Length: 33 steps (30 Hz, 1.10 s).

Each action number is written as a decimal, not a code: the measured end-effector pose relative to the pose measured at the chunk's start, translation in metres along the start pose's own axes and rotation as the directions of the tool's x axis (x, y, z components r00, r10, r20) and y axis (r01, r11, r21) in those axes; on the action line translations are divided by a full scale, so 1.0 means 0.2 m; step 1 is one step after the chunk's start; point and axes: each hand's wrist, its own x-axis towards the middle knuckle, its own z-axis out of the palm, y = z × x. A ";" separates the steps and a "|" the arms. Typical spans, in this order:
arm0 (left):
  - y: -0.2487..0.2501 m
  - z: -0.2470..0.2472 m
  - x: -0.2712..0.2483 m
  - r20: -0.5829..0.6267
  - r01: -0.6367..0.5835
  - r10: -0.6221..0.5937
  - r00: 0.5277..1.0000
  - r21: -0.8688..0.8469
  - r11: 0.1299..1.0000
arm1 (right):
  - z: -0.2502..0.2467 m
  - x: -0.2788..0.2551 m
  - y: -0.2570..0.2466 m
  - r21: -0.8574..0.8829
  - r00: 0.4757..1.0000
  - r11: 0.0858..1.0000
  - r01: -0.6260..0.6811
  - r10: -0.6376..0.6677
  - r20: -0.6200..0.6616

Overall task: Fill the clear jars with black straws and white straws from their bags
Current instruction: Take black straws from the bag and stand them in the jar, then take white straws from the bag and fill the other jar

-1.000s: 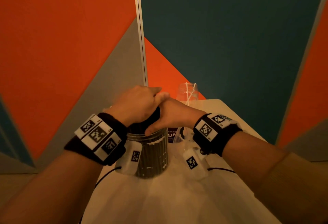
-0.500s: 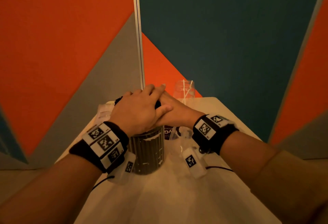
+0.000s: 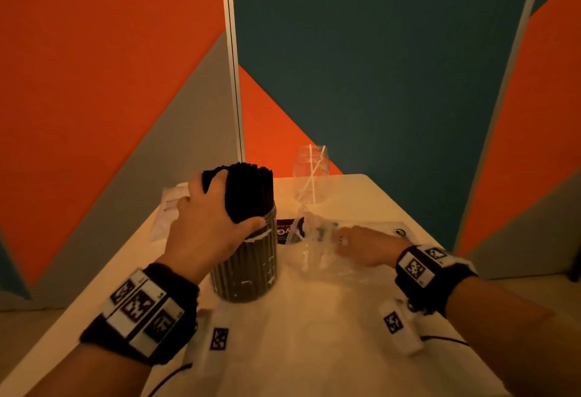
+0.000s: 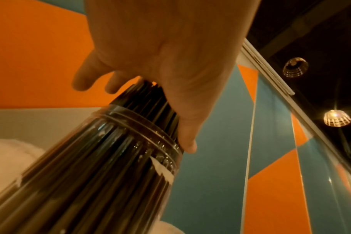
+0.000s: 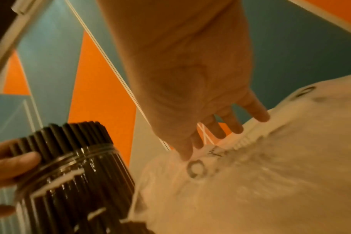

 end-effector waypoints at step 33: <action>0.16 0.48 0.96 0.057 0.008 0.002 0.998 -0.184 0.983 | 0.15 -0.12 -0.04 -0.110 0.892 0.968 0.227 -0.162 0.421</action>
